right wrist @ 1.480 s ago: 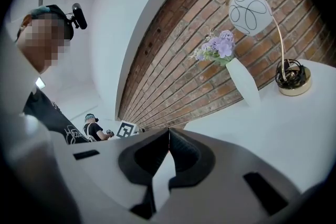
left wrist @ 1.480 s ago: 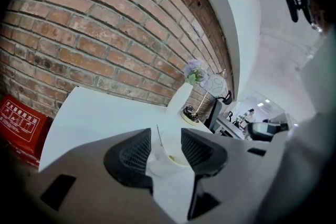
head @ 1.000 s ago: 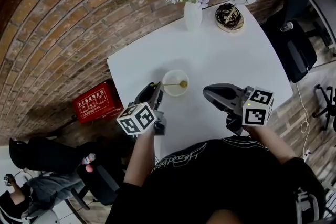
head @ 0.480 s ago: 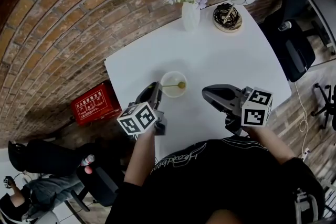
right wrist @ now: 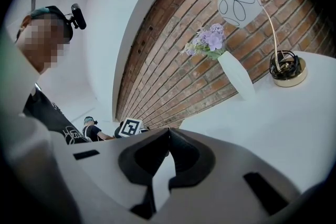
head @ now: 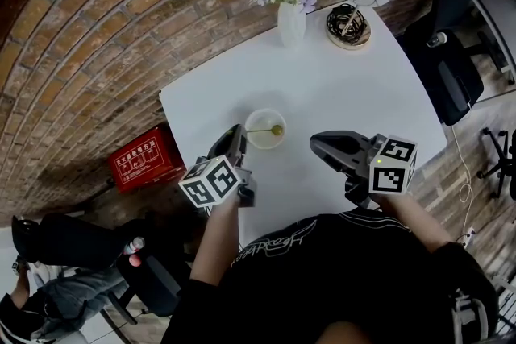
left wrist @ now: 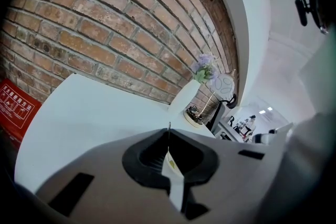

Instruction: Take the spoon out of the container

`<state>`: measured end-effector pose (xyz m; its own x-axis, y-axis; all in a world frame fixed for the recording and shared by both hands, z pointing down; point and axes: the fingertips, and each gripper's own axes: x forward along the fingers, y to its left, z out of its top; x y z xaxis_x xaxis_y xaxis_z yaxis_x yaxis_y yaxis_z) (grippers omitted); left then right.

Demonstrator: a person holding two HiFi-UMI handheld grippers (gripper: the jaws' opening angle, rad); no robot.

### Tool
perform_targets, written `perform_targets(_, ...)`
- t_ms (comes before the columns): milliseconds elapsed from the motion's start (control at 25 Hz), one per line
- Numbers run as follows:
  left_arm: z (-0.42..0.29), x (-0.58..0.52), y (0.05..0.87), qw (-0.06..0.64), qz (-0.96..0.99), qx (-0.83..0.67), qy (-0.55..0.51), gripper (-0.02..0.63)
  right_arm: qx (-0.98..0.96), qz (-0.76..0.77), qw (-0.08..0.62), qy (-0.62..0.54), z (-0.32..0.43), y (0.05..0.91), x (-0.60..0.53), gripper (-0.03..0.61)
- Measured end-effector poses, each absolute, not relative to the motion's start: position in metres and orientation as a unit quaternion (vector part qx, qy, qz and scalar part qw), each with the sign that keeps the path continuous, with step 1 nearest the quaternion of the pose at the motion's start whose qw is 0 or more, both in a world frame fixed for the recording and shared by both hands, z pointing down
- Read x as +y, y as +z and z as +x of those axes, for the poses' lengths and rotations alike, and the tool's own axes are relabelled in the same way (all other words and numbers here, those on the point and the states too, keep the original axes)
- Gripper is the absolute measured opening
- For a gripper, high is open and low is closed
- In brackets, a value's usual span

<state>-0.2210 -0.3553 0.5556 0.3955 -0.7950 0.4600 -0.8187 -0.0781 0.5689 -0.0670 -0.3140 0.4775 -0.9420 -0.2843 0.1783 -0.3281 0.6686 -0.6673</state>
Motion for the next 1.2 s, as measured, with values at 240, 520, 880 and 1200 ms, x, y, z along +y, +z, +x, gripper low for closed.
perform_targets(240, -0.222, -0.351, 0.547, 0.397, 0.732, -0.553, 0.005, 0.006, -0.914, 0.166, 0.027, 0.369, -0.066, 0.474, -0.31, -0.003)
perform_targets(520, -0.23, -0.341, 0.522, 0.382, 0.728, -0.569, -0.022, 0.006, -0.913, 0.16, 0.019, 0.376, -0.068, 0.472, -0.296, -0.003)
perform_targets(880, -0.239, -0.306, 0.452, 0.299, 0.747, -0.589, -0.074, 0.005, -0.92, 0.143, 0.016, 0.365, -0.077, 0.458, -0.263, -0.003)
perform_targets(1200, -0.228, -0.258, 0.392, 0.26, 0.771, -0.576, -0.086, 0.006, -0.931, 0.14, 0.004, 0.338, -0.075, 0.431, -0.236, -0.003)
